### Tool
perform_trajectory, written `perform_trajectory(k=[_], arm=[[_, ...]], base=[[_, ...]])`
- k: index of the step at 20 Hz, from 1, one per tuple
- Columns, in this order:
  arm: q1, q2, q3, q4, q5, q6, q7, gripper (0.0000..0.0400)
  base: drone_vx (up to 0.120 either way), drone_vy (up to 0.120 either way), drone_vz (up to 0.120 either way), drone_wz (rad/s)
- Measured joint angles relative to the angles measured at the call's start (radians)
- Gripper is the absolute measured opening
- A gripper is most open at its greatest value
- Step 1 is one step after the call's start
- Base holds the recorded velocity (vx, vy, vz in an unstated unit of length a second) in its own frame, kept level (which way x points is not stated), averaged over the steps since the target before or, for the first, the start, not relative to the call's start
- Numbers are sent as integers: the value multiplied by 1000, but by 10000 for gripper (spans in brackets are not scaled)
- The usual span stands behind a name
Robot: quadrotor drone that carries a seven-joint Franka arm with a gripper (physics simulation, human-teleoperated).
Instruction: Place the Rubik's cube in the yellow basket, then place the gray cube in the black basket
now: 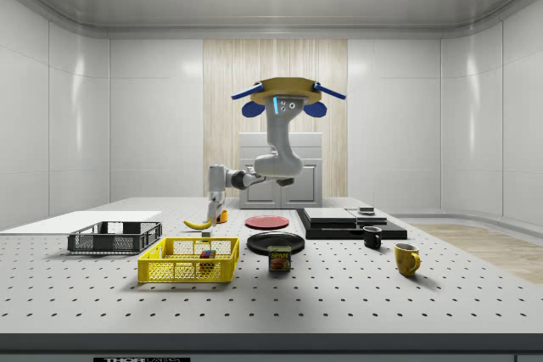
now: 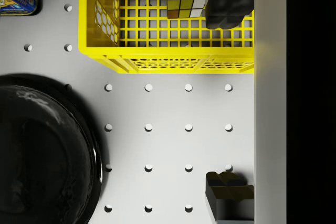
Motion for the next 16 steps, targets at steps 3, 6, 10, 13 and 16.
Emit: perform_trajectory(k=[3,6,10,13,16], arm=[[0,-1,0,0,0,1,0,400],[0,-2,0,0,1,1,0,400],[-1,-3,0,0,1,2,1,400],[-1,-3,0,0,1,3,1,400],[-1,-4,1,0,2,4,1,400]], base=[[93,-120,0,0],[120,-120,0,0],[10,-120,0,0],[120,-120,0,0],[13,-120,0,0]])
